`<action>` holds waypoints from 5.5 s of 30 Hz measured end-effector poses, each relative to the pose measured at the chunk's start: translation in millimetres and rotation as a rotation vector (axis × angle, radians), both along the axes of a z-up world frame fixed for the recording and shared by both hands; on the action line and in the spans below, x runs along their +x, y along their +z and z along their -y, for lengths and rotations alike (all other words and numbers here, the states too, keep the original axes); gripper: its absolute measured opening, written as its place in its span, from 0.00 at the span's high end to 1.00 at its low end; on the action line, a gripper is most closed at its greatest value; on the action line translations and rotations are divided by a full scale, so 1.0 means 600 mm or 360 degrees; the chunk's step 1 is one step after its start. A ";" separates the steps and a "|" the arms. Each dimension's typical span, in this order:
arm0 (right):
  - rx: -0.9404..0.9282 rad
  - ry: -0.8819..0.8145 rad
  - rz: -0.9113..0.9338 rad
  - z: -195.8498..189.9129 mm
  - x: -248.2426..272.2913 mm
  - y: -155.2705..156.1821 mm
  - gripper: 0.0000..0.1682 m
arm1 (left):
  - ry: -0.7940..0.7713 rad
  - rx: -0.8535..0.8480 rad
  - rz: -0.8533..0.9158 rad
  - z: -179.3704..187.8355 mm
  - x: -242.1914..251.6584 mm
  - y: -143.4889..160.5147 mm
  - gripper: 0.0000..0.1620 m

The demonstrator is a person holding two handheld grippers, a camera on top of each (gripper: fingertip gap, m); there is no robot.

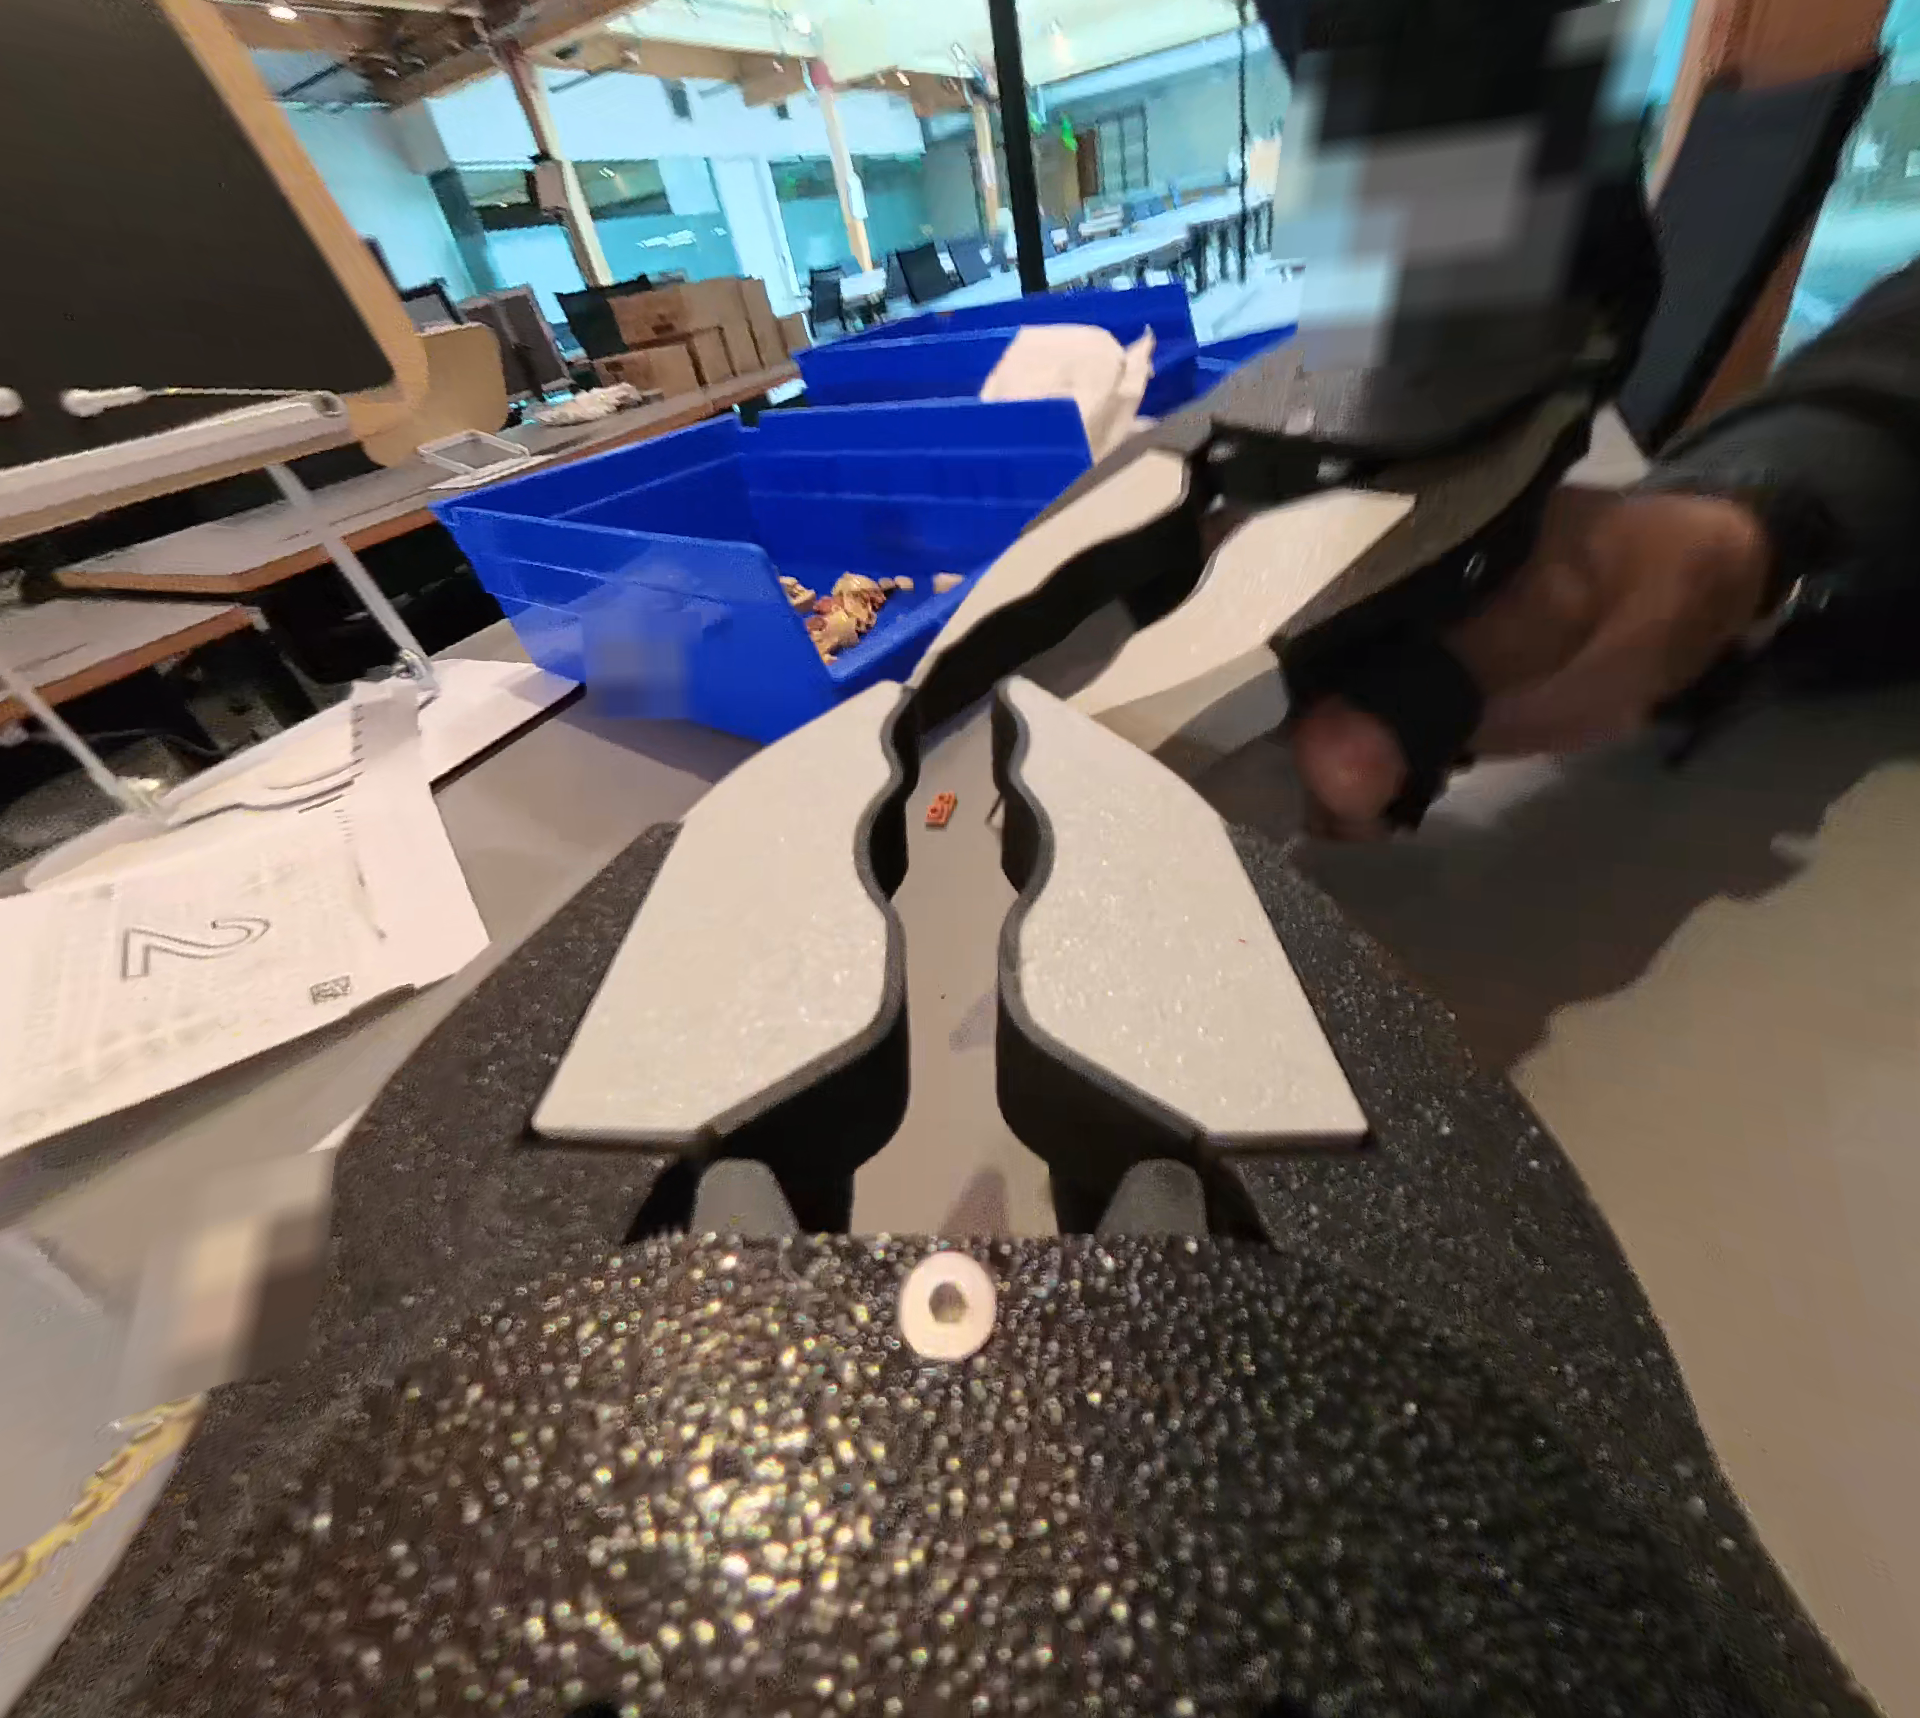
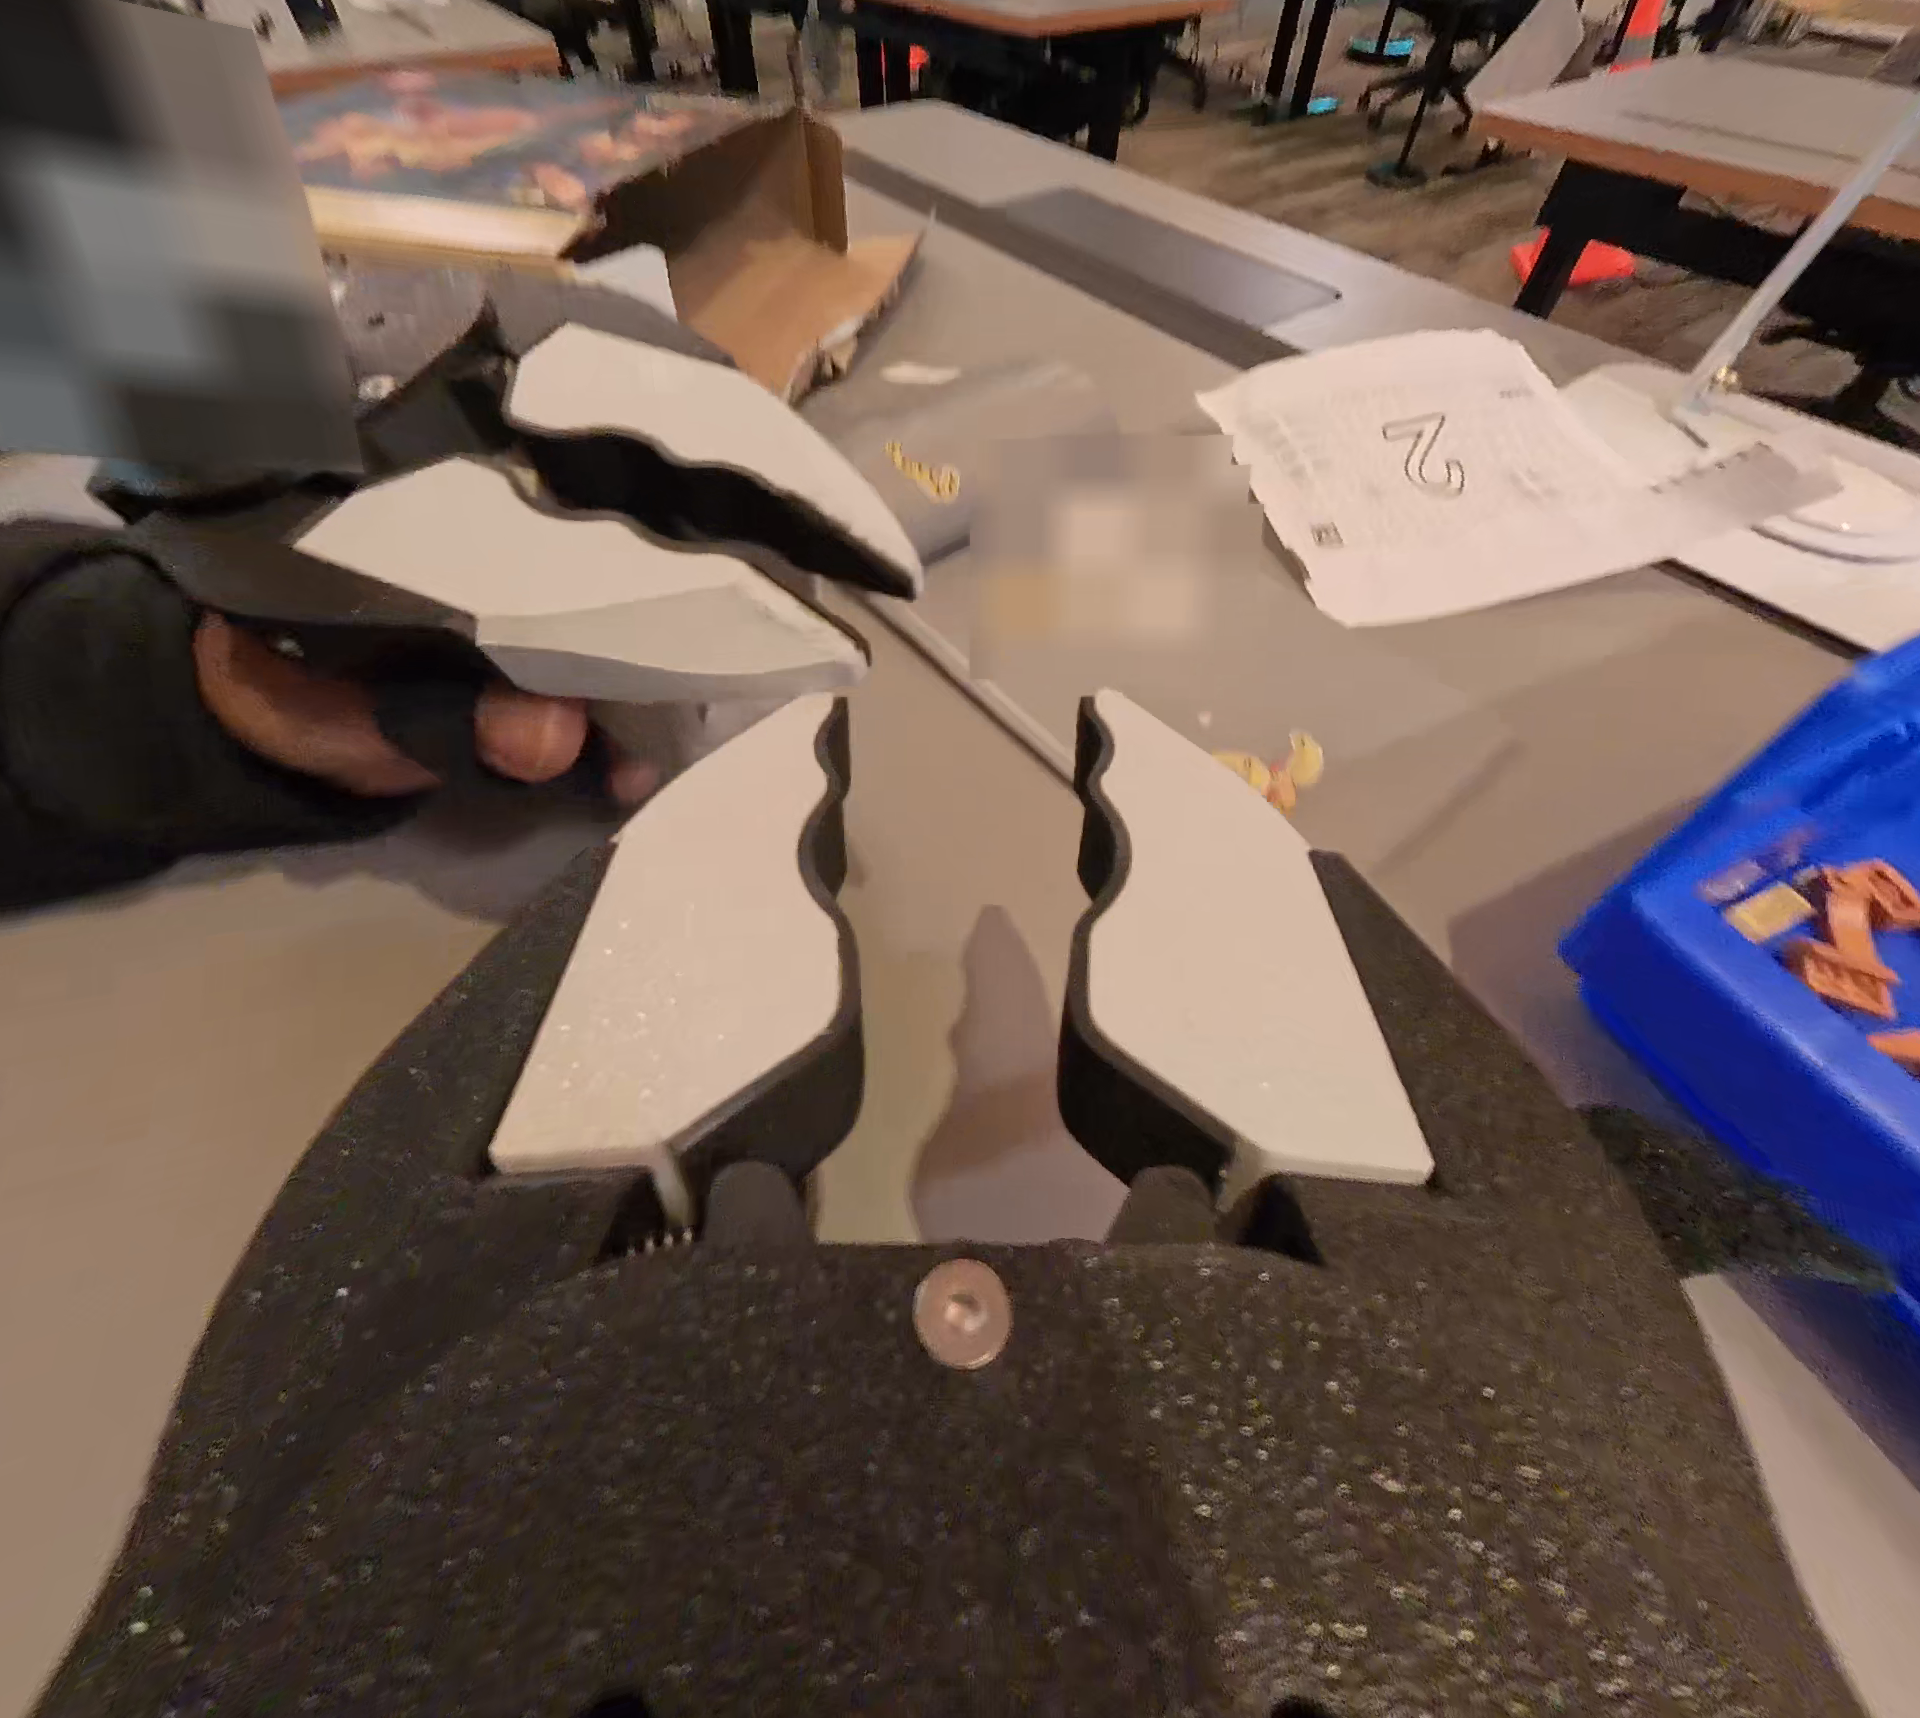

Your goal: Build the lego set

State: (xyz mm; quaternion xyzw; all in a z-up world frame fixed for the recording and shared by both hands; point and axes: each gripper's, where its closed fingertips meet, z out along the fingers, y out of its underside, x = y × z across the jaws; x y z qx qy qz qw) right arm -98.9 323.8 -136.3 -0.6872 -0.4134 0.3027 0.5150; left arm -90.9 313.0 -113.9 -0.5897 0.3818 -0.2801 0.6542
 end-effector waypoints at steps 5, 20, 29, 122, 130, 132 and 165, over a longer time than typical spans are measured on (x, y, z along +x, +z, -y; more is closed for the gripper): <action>0.0050 0.0026 -0.0251 -0.001 -0.010 0.014 0.76 | 0.0125 -0.0014 0.0109 -0.007 -0.016 0.012 0.92; 0.0033 -0.0072 -0.0144 -0.009 0.036 -0.009 0.82 | 0.0210 0.0037 -0.0111 -0.020 -0.015 -0.011 0.87; -0.0115 -0.0083 -0.0192 -0.022 0.042 -0.014 0.89 | 0.0169 -0.0154 -0.0014 -0.030 -0.025 -0.013 0.89; 0.0112 -0.0409 0.0144 -0.176 0.387 0.052 0.91 | 0.0159 -0.0346 -0.0467 -0.026 -0.008 -0.081 0.88; 0.0103 -0.0396 0.0173 -0.176 0.387 0.047 0.91 | 0.0163 -0.0354 -0.0481 -0.026 -0.008 -0.084 0.88; 0.0100 -0.0384 0.0195 -0.175 0.387 0.044 0.91 | 0.0165 -0.0357 -0.0485 -0.026 -0.009 -0.084 0.88; -0.0470 0.0735 0.2596 -0.304 0.413 -0.111 0.86 | 0.0180 -0.0367 -0.0524 -0.026 -0.009 -0.090 0.88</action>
